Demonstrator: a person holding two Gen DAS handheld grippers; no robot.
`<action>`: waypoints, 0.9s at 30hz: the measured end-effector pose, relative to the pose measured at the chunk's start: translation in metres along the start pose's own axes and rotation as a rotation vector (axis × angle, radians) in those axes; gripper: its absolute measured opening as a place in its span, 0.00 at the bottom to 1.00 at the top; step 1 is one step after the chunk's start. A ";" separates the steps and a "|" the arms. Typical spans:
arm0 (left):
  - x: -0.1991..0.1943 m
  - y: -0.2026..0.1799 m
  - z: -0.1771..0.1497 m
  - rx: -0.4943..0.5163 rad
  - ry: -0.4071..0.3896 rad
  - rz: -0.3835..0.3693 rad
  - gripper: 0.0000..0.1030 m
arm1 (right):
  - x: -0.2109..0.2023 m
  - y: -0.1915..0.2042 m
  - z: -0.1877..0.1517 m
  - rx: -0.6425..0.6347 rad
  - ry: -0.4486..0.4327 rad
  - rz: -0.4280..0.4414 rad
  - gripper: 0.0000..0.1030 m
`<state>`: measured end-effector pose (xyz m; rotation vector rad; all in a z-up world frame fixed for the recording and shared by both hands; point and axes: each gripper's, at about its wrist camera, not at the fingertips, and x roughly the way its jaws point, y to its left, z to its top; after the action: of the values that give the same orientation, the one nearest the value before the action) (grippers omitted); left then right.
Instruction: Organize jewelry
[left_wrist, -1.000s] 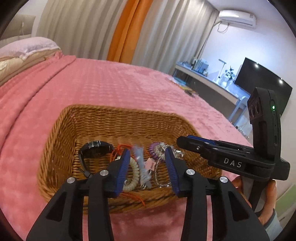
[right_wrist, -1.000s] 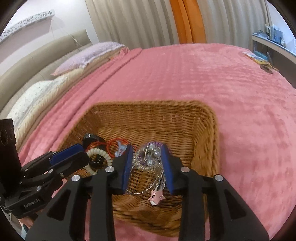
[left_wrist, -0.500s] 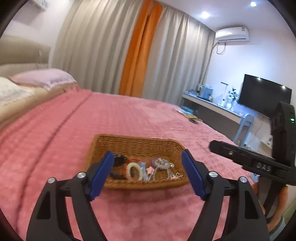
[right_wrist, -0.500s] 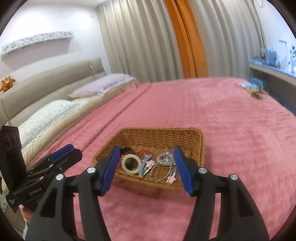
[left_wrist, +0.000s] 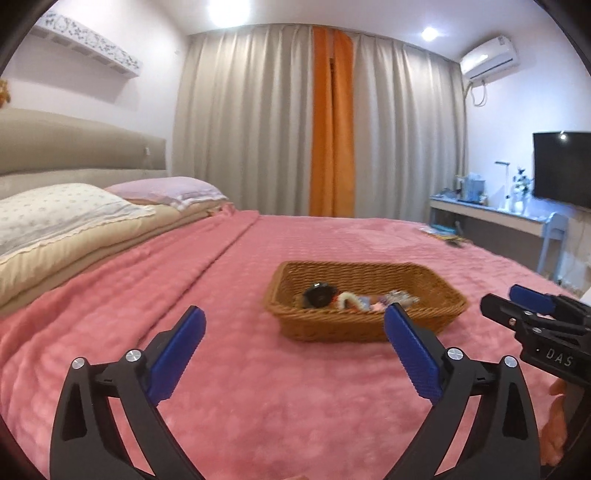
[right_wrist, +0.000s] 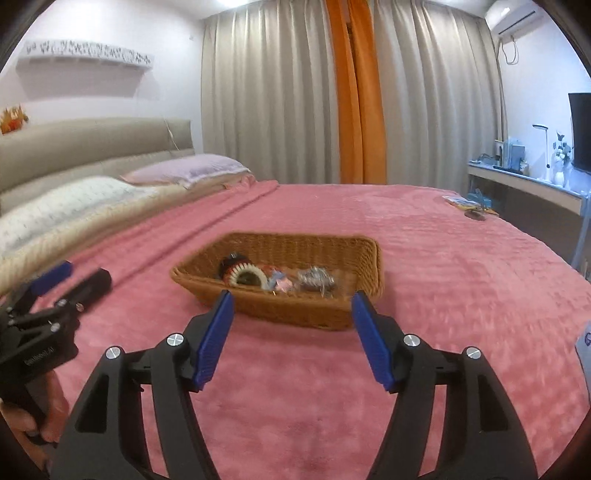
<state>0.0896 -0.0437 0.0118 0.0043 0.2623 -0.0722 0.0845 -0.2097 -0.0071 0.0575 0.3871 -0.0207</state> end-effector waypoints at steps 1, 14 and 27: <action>0.003 0.000 -0.002 0.004 0.008 0.008 0.92 | 0.002 -0.001 -0.002 -0.002 0.006 -0.005 0.61; 0.025 0.019 -0.011 -0.098 0.102 -0.025 0.92 | 0.017 -0.006 -0.013 0.016 0.054 -0.009 0.61; 0.023 0.015 -0.011 -0.082 0.103 -0.021 0.92 | 0.020 -0.012 -0.013 0.044 0.069 -0.007 0.65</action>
<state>0.1102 -0.0307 -0.0050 -0.0764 0.3682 -0.0826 0.0977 -0.2210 -0.0269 0.1008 0.4558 -0.0347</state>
